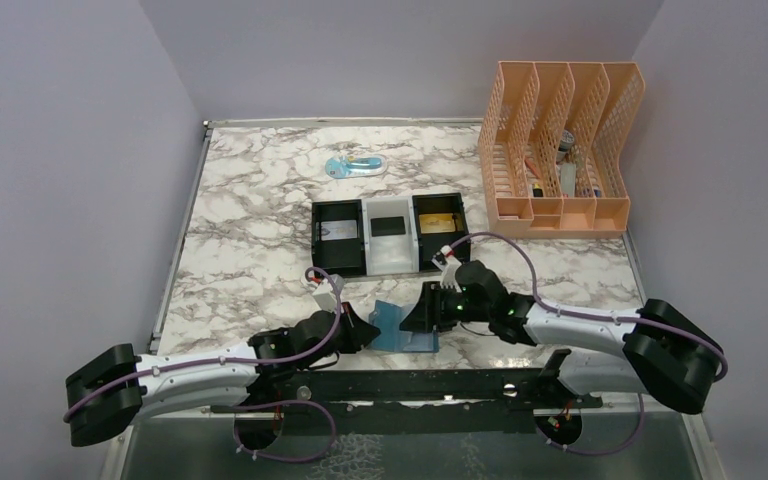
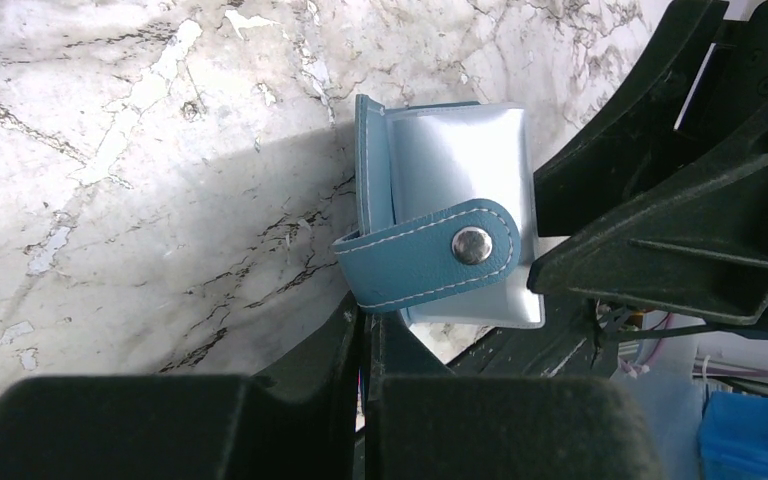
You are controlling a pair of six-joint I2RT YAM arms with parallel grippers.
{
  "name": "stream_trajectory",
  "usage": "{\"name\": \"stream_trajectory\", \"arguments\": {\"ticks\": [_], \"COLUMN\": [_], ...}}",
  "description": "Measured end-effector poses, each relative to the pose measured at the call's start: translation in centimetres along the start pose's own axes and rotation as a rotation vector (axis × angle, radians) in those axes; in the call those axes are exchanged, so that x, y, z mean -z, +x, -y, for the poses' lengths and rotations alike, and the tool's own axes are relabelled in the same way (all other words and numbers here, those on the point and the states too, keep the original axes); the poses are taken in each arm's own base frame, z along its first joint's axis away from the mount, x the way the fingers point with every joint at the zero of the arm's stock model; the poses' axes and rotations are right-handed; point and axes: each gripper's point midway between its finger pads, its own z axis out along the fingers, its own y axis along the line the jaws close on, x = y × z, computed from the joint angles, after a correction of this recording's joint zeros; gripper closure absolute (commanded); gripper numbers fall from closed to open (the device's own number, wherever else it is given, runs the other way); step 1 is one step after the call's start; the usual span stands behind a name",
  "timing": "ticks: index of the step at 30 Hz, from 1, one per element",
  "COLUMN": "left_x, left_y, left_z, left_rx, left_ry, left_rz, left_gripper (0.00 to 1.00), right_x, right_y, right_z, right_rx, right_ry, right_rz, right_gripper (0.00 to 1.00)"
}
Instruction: Take the credit cards out of the card holder
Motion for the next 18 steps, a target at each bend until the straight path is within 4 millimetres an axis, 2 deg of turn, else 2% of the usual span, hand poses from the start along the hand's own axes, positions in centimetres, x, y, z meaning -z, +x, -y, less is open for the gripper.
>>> {"name": "stream_trajectory", "arguments": {"ticks": [4,7,11,18], "left_x": [-0.1,-0.1,0.0,0.2], "left_y": [0.1,0.0,0.0,-0.2], "left_z": [0.0,0.1,0.1,0.4], "left_rx": [0.007,0.017,0.029,0.039], "left_ry": [-0.003,0.001,0.005,0.025], "left_rz": [-0.002,0.0,0.001,0.011], "left_gripper": [1.0,0.86,0.78,0.79], "right_x": [-1.0,-2.0,-3.2,-3.5], "right_y": [0.3,1.2,2.1,1.0], "right_z": [-0.9,-0.4,0.0,-1.9], "right_rx": [-0.006,-0.03,-0.063,-0.05], "right_ry": [-0.065,-0.076,-0.087,-0.179], "right_rz": [-0.03,-0.074,-0.115,-0.079], "right_gripper": [0.54,0.5,0.43,0.38]}}
